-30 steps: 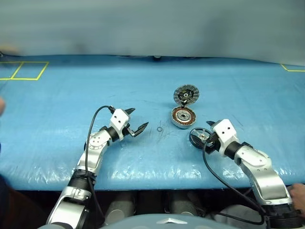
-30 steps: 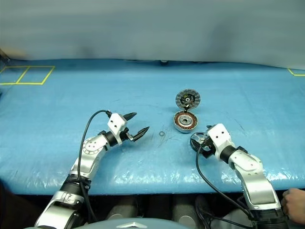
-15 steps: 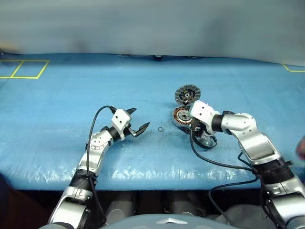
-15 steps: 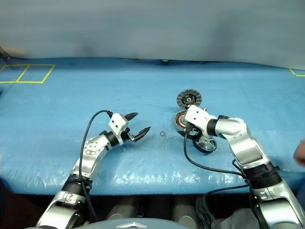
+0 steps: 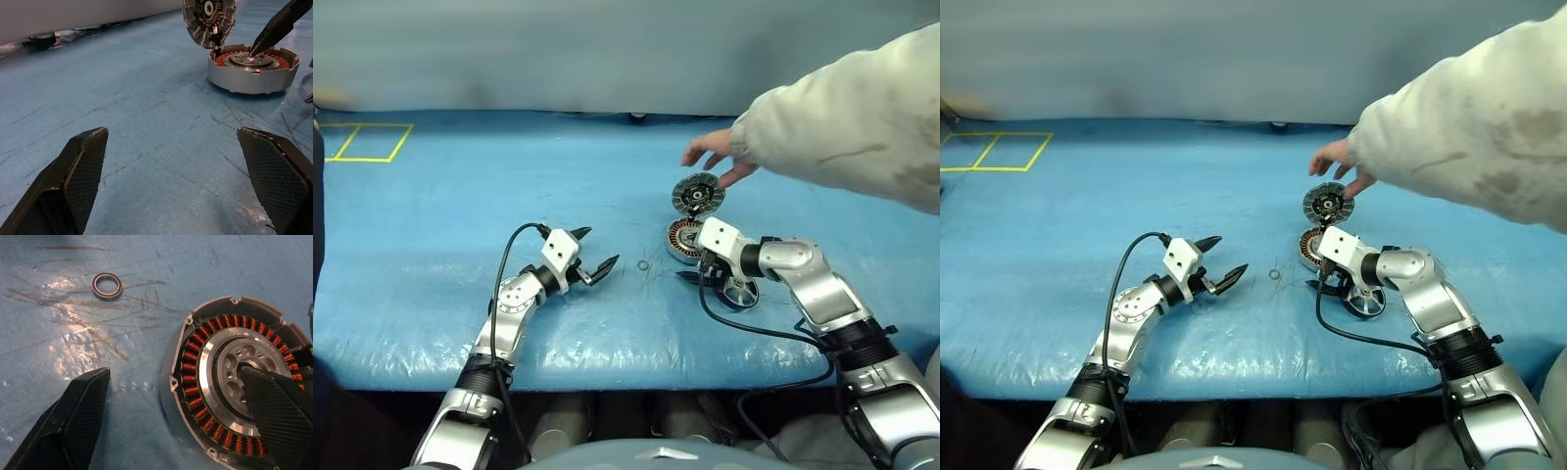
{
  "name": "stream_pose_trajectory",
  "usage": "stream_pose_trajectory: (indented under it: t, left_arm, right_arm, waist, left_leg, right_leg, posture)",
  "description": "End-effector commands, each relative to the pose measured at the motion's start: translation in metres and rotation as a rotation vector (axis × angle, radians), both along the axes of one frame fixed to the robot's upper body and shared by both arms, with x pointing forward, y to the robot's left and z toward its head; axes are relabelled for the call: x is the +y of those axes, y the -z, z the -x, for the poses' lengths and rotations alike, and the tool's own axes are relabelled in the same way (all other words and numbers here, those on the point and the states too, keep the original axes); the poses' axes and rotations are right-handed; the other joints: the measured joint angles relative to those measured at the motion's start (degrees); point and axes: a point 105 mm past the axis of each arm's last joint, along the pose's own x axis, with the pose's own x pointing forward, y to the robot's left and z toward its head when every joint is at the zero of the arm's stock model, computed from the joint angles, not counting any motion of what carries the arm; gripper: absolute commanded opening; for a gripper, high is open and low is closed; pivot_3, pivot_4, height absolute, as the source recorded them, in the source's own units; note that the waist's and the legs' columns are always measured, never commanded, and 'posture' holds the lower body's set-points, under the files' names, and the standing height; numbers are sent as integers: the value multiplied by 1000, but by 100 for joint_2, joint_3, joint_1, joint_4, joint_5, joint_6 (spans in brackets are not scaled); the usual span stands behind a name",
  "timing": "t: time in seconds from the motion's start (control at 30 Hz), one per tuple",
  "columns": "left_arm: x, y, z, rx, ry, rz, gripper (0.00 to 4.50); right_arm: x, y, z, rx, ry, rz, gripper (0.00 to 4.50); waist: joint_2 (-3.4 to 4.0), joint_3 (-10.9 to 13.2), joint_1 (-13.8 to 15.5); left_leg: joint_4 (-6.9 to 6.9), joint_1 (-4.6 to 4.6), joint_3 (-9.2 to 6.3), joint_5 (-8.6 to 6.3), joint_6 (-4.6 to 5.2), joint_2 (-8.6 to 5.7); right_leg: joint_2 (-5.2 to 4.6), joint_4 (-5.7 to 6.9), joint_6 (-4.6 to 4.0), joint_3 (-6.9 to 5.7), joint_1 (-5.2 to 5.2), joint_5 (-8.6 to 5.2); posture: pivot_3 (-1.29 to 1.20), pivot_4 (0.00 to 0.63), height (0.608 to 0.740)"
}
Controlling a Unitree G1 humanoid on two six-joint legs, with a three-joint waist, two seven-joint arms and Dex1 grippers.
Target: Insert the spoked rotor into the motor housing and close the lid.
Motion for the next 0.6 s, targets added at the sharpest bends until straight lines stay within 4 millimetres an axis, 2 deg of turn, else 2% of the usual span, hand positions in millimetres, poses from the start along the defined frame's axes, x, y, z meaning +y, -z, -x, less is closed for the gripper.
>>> stream_pose_trajectory:
  t: [0.03, 0.13, 0.3, 0.37, 0.47, 0.6]
  left_arm:
    - [-3, -13, 0, -55, 10, 13, 4500]
    - [-1, -13, 0, -55, 7, 10, 4500]
    - [-1, -12, 0, -52, 8, 7, 4500]
    - [-2, -12, 0, -50, 10, 7, 4500]
    - [-3, -11, 0, -48, 13, 7, 4500]
    - [-2, -11, 0, -47, 13, 4, 4500]
  right_arm:
    - [-2, 2, -1, -4, -5, 21, 4477]
    - [-3, 3, -3, -12, -4, 28, 4477]
    - [0, -10, -6, -79, 10, -12, 4477]
    - [4, -20, -9, -117, 25, -77, 4477]
    - [8, -46, -18, -206, 87, -223, 4477]
    - [8, -57, -18, -258, 107, -261, 4477]
  waist:
    - [0, 0, 1]
    - [0, 0, 2]
    - [0, 0, 14]
    - [0, 0, 19]
    - [0, 0, 1]
    - [0, 0, -1]
  left_leg:
    - [0, 0, -1, 0, 0, 0]
    - [2, 2, 0, 0, 0, 0]
    - [3, 1, 0, 0, -1, 0]
    - [3, 0, 0, 0, 0, 0]
    - [2, -1, 1, 0, 0, 0]
    - [1, 0, 1, 0, -1, 0]
  right_leg:
    - [0, 0, 0, -1, 1, 0]
    - [0, 0, 1, 0, 3, 1]
    - [0, 1, 1, -1, 3, 2]
    - [0, 0, 1, -1, 2, 2]
    - [0, 0, 1, 2, -1, 2]
    - [1, 3, 0, 3, -2, 2]
  posture:
    - [0, 150, 740]
    - [0, 150, 740]
    - [0, 150, 740]
    - [0, 150, 740]
    - [0, 150, 740]
    - [0, 150, 740]
